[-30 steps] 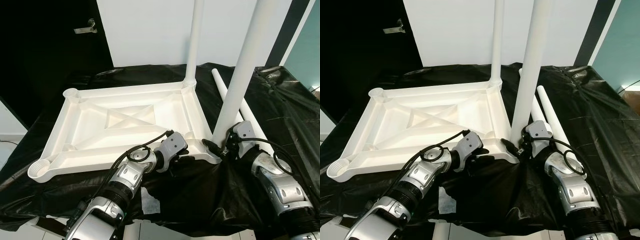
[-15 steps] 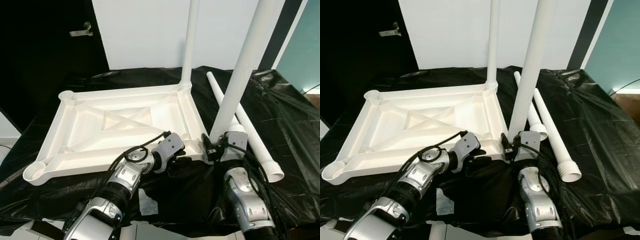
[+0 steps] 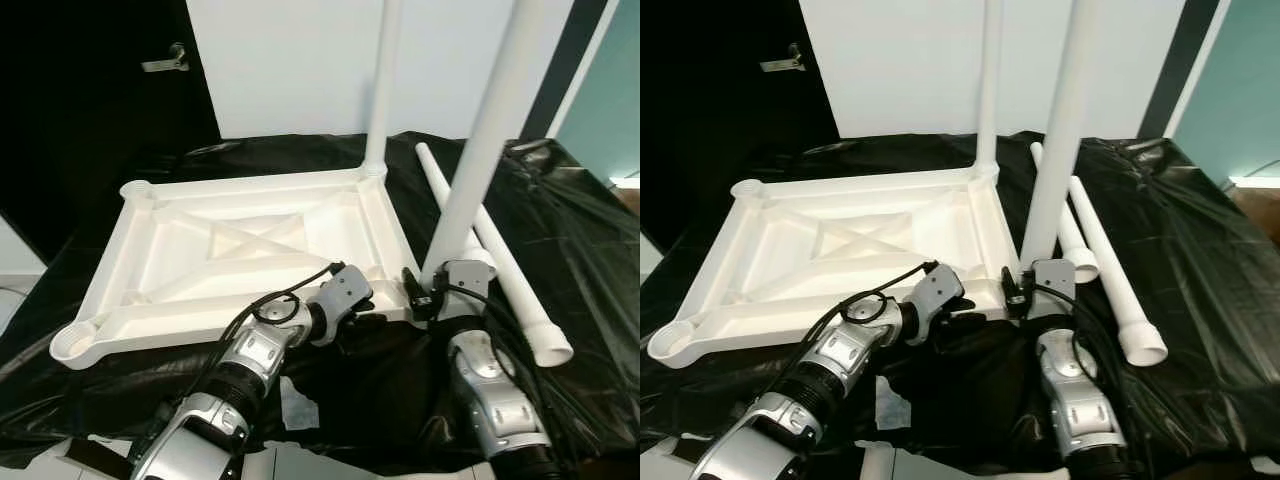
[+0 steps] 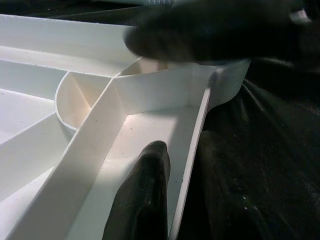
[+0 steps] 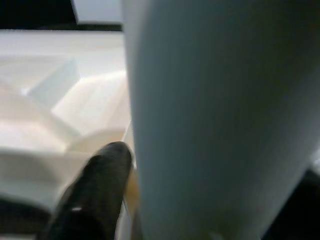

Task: Building children table

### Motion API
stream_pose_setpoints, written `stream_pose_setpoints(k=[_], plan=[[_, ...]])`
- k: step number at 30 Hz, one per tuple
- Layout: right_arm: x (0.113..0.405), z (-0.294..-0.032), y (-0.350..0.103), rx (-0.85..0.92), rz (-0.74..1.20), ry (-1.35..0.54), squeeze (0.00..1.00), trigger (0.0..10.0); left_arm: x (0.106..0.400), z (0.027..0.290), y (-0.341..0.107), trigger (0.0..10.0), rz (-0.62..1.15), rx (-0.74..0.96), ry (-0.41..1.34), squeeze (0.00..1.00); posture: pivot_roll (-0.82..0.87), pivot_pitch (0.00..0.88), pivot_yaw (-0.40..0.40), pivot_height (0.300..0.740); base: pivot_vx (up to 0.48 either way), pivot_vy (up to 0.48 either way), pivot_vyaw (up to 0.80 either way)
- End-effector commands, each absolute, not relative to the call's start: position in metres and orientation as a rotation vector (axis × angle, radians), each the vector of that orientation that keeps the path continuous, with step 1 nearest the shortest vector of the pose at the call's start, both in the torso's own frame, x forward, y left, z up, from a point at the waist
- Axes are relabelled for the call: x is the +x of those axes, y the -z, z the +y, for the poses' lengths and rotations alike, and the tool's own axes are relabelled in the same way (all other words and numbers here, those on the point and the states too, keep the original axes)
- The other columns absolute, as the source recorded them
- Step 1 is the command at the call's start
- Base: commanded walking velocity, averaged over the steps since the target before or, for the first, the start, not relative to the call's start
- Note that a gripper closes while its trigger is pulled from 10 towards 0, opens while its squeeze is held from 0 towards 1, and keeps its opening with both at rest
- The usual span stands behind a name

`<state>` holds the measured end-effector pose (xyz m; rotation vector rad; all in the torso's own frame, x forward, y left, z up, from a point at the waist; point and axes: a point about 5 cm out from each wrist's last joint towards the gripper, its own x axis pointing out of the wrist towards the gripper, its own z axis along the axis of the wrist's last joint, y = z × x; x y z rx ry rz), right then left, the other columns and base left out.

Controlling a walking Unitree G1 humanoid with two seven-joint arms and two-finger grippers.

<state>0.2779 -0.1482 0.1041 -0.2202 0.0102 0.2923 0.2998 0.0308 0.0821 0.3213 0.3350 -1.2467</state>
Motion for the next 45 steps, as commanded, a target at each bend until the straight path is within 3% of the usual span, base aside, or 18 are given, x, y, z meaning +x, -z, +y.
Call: stream_pose_setpoints(k=[1, 12, 13, 23, 28, 30, 32, 34, 36, 40, 45], plan=[[0.27, -0.138, -0.103, -0.236, 0.019, -0.472, 0.0, 10.0, 0.272, 0.038, -0.035, 10.0, 0.579, 0.296, 1.304, 0.0, -0.09, 0.0, -0.002, 0.74, 0.0, 0.0, 0.0], [0.274, -0.161, -0.122, -0.308, 0.014, -0.63, 0.0, 10.0, 0.273, 0.035, -0.036, 10.0, 0.575, 0.3, 1.314, 0.0, -0.1, 0.0, 0.006, 0.74, 0.0, 0.0, 0.0], [0.275, -0.164, -0.126, -0.323, 0.019, -0.662, 0.0, 0.0, 0.273, 0.035, -0.036, 10.0, 0.576, 0.301, 1.315, 0.0, -0.1, 0.0, 0.007, 0.74, 0.0, 0.0, 0.0], [0.272, -0.174, -0.117, -0.382, 0.139, -0.785, 0.0, 0.0, 0.274, 0.039, -0.037, 10.0, 0.577, 0.302, 1.308, 0.0, -0.09, 0.0, 0.007, 0.74, 0.0, 0.0, 0.0], [0.27, -0.168, -0.109, -0.301, 0.183, -0.775, 0.0, 0.0, 0.274, 0.039, -0.037, 10.0, 0.576, 0.301, 1.307, 0.0, -0.08, 0.0, 0.008, 0.74, 0.0, 0.0, 0.0], [0.274, -0.153, -0.102, -0.138, 0.16, -0.59, 0.0, 0.0, 0.274, 0.04, -0.037, 10.0, 0.578, 0.301, 1.307, 0.0, -0.08, 0.0, 0.003, 0.74, 0.0, 0.0, 0.0], [0.274, -0.153, -0.102, -0.138, 0.16, -0.59, 0.0, 0.0, 0.274, 0.04, -0.037, 10.0, 0.578, 0.301, 1.307, 0.0, -0.08, 0.0, 0.003, 0.74, 0.0, 0.0, 0.0], [0.274, -0.143, -0.093, -0.021, 0.14, -0.304, 0.0, 0.0, 0.273, 0.041, -0.037, 10.0, 0.578, 0.301, 1.305, 0.0, -0.07, 0.002, 0.005, 0.74, 0.0, 0.0, 0.0], [0.274, -0.143, -0.093, -0.021, 0.14, -0.304, 0.0, 0.0, 0.273, 0.041, -0.037, 10.0, 0.578, 0.301, 1.305, 0.0, -0.07, 0.002, 0.005, 0.74, 0.0, 0.0, 0.0], [0.272, -0.151, -0.089, 0.016, 0.098, -0.042, 0.0, 0.0, 0.272, 0.041, -0.036, 10.0, 0.583, 0.306, 1.31, 0.0, -0.08, 0.0, 0.008, 0.74, 0.0, 0.0, 0.0], [0.272, -0.156, -0.092, -0.02, 0.067, 0.007, 0.0, 0.0, 0.273, 0.041, -0.036, 10.0, 0.584, 0.311, 1.313, 0.0, -0.07, 0.0, 0.001, 0.74, 0.0, 0.0, 0.0]])
